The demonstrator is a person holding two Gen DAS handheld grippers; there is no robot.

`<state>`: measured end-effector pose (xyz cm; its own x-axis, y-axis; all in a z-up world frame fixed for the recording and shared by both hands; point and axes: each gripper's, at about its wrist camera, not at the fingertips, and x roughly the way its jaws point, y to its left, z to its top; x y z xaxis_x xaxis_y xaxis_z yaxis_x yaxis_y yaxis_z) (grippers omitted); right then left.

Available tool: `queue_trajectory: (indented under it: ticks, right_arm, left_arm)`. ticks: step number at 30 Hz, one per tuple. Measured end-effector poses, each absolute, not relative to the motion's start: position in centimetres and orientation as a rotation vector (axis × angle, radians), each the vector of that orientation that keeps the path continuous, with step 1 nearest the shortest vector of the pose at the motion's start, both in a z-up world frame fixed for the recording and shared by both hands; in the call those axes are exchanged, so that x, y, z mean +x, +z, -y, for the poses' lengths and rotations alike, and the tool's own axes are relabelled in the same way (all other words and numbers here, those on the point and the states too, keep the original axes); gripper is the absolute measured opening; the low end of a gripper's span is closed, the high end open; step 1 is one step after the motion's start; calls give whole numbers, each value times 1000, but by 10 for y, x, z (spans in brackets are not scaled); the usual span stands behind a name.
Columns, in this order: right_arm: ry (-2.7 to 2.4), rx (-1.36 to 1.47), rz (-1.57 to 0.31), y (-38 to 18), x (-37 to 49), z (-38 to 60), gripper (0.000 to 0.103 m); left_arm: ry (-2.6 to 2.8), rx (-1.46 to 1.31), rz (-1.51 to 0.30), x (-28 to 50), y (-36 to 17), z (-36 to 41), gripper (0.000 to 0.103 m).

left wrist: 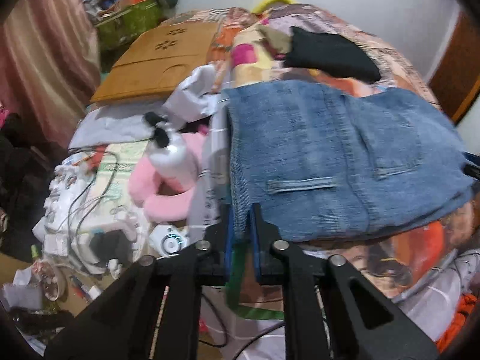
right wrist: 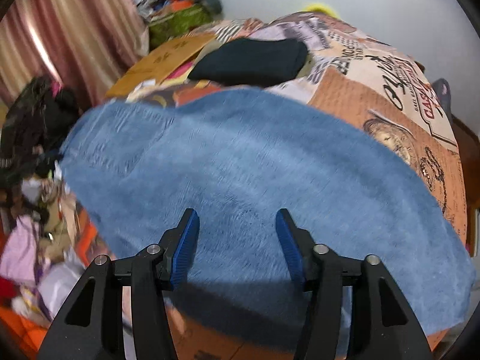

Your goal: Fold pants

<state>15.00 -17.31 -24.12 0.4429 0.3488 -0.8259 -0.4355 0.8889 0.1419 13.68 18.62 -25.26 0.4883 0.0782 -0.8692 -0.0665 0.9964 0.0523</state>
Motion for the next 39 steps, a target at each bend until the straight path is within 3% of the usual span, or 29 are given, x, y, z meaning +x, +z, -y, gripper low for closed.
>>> queue_trajectory:
  ticks: [4, 11, 18, 24, 31, 35, 36, 38, 39]
  right_arm:
    - [476, -140, -979, -243, 133, 171, 52]
    - [524, -90, -1000, -232, 142, 178, 52]
    - [555, -131, -903, -203, 189, 160, 53]
    - [600, -177, -917, -208, 254, 135, 53]
    - [663, -196, -1074, -247, 323, 111, 53]
    - [757, -201, -1194, -272, 330, 100, 56]
    - [771, -227, -1184, -273, 327, 97, 54]
    - [796, -268, -1163, -272, 320, 93, 37]
    - [802, -267, -1156, -271, 316, 93, 34]
  left_arm:
    - [114, -123, -1107, 132, -267, -219, 0]
    - [103, -146, -960, 130, -216, -217, 3]
    - [13, -152, -881, 152, -184, -180, 33]
    - [-15, -126, -979, 176, -217, -148, 34]
    - [22, -138, -1071, 177, -263, -144, 37]
    - [28, -127, -1061, 175, -266, -141, 45]
    - [28, -115, -1063, 175, -268, -139, 46]
    - [32, -103, -1064, 177, -269, -138, 47]
    - [33, -104, -1064, 178, -269, -138, 48]
